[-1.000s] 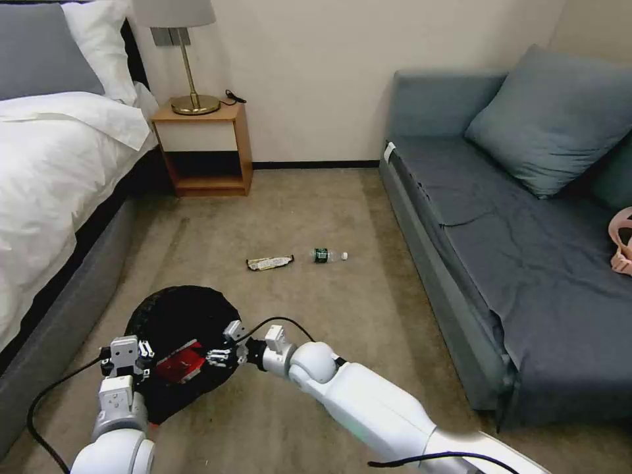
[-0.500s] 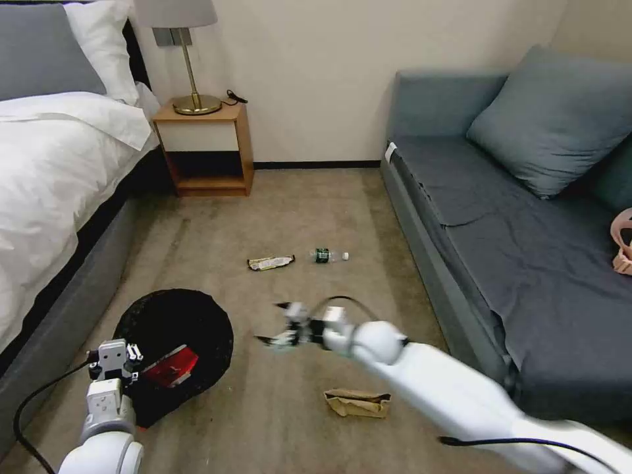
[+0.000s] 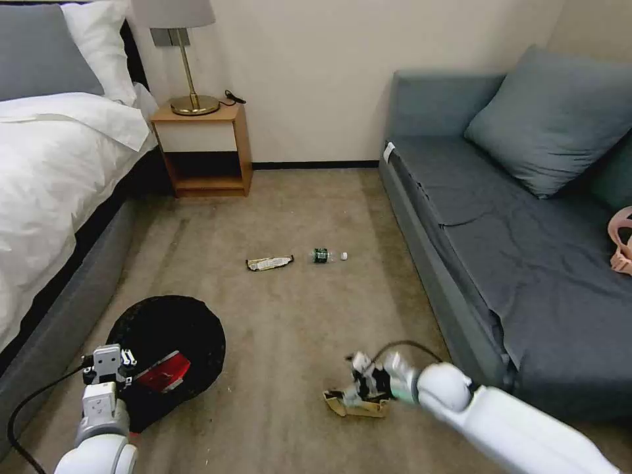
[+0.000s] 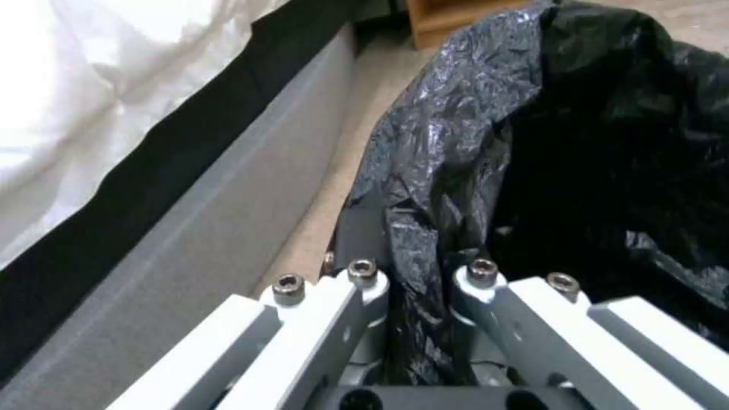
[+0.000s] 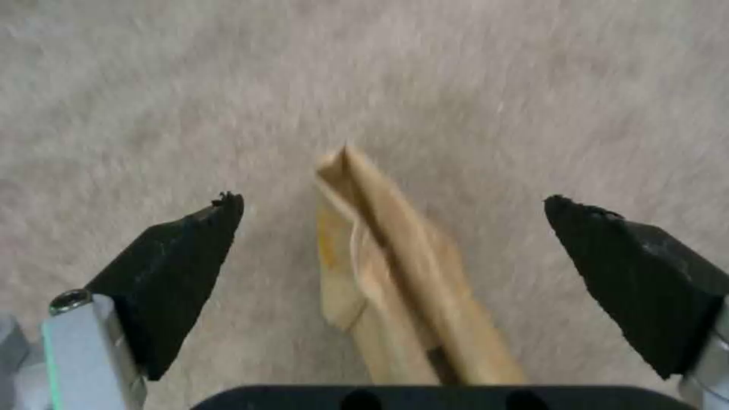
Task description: Pick up the trash bin, then pick up the garbage on the floor and place it into the trash bin.
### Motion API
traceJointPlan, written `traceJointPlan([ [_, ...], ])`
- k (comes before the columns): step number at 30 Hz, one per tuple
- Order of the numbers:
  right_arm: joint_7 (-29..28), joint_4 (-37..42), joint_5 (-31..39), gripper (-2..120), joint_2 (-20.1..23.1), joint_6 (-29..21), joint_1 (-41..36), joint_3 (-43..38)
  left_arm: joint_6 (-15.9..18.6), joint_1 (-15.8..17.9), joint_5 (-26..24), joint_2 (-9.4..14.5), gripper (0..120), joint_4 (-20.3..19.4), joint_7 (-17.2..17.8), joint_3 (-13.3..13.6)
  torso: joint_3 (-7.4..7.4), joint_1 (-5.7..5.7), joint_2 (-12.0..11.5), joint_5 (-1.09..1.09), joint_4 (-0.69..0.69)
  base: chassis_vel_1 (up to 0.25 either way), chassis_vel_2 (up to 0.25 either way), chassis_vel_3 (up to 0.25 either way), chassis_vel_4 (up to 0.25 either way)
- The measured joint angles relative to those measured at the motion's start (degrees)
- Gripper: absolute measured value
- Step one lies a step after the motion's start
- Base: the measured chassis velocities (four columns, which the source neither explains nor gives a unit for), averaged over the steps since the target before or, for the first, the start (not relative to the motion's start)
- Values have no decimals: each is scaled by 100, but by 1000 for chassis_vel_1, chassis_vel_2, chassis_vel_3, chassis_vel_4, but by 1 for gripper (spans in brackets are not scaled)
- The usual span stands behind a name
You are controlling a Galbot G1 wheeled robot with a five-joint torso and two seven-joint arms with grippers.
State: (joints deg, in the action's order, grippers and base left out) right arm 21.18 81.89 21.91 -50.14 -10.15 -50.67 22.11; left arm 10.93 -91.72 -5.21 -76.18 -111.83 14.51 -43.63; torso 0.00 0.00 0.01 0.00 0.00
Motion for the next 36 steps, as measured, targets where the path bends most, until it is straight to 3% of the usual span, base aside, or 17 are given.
traceJointPlan([
  [14,210,-1112,-722,98,-417,247,77,69,7,-102,17,-10,4,-127,-28,8,0,0,0,0,1,0,0,0,0],
  [36,460,-1484,-986,20,-517,388,125,11,-77,-165,141,-87,4,-58,-35,101,0,0,-1,1,0,0,0,0,0],
])
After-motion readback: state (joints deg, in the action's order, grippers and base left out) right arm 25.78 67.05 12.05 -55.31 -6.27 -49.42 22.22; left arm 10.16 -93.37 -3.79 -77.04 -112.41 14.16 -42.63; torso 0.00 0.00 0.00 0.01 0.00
